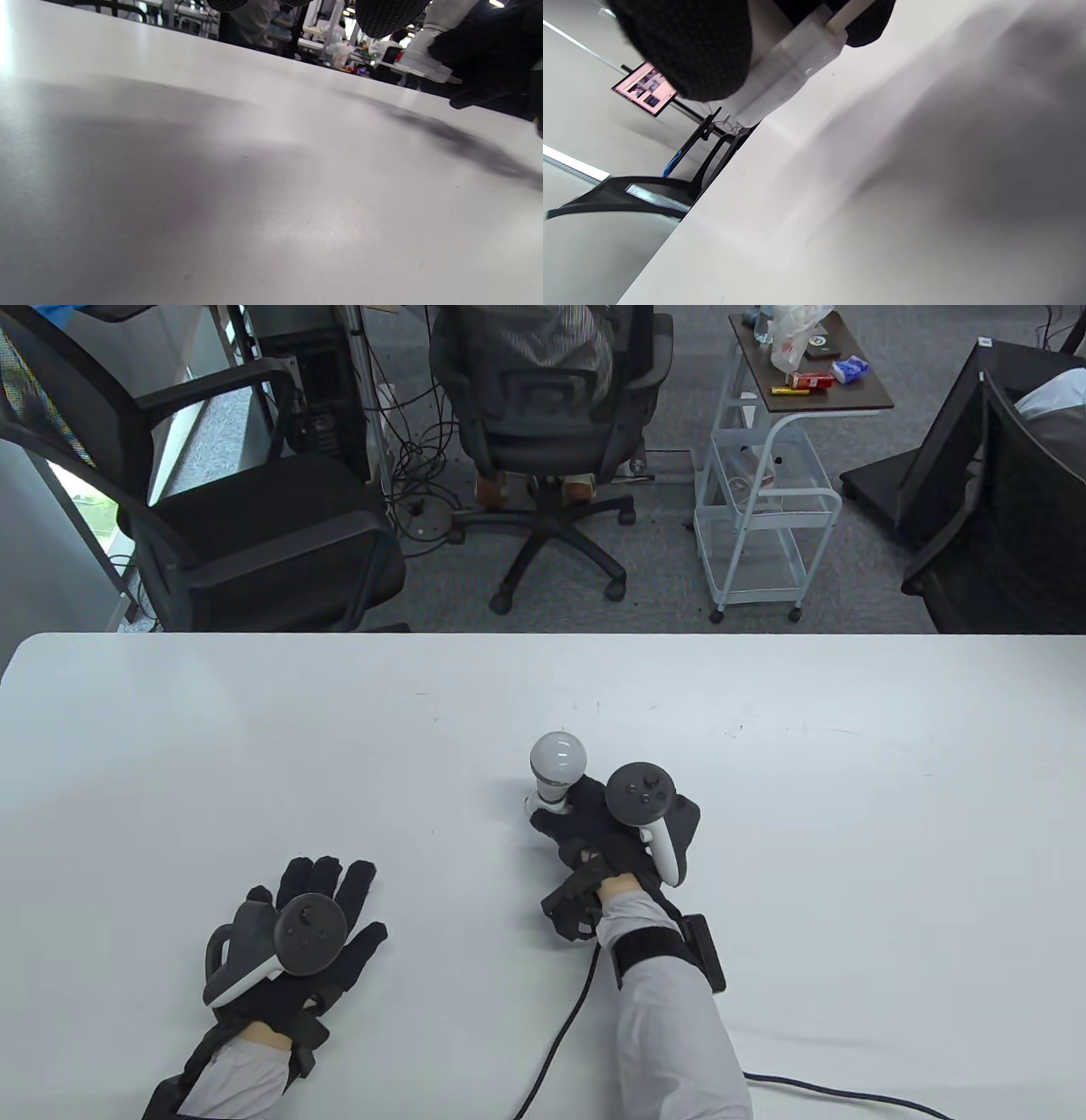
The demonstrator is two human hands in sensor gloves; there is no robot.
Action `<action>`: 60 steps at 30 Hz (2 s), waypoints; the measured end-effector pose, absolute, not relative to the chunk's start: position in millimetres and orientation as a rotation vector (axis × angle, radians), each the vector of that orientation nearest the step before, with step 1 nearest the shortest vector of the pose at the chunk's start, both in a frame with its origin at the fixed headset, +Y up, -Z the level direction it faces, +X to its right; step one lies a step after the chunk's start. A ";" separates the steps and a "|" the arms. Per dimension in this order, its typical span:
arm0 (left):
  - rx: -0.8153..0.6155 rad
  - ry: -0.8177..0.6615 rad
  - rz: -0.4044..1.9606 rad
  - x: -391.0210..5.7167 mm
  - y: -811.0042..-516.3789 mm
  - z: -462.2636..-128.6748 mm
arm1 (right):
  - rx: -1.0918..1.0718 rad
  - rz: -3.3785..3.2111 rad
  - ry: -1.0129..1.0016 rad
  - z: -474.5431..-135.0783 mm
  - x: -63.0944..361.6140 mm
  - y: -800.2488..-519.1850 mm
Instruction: Screw light bulb into light bulb socket (Screw with left hand)
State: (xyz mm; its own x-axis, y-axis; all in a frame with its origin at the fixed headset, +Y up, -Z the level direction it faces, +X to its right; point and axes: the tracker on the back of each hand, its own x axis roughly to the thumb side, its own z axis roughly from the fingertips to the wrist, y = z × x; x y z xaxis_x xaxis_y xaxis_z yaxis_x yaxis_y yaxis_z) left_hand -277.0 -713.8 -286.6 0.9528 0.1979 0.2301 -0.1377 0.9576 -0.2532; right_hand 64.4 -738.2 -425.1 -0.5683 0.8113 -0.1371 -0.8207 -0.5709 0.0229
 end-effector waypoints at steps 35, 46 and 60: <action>-0.138 -0.252 0.185 -280.6 -707.1 -283.2 | -0.163 2.383 0.334 -379.0 112.7 -753.8; -0.044 -0.269 0.109 -268.3 -701.3 -268.4 | 0.056 2.670 -0.020 -291.6 117.8 -714.4; -0.195 -0.328 0.068 -250.5 -717.7 -270.3 | 0.149 2.625 0.106 -290.3 125.9 -725.3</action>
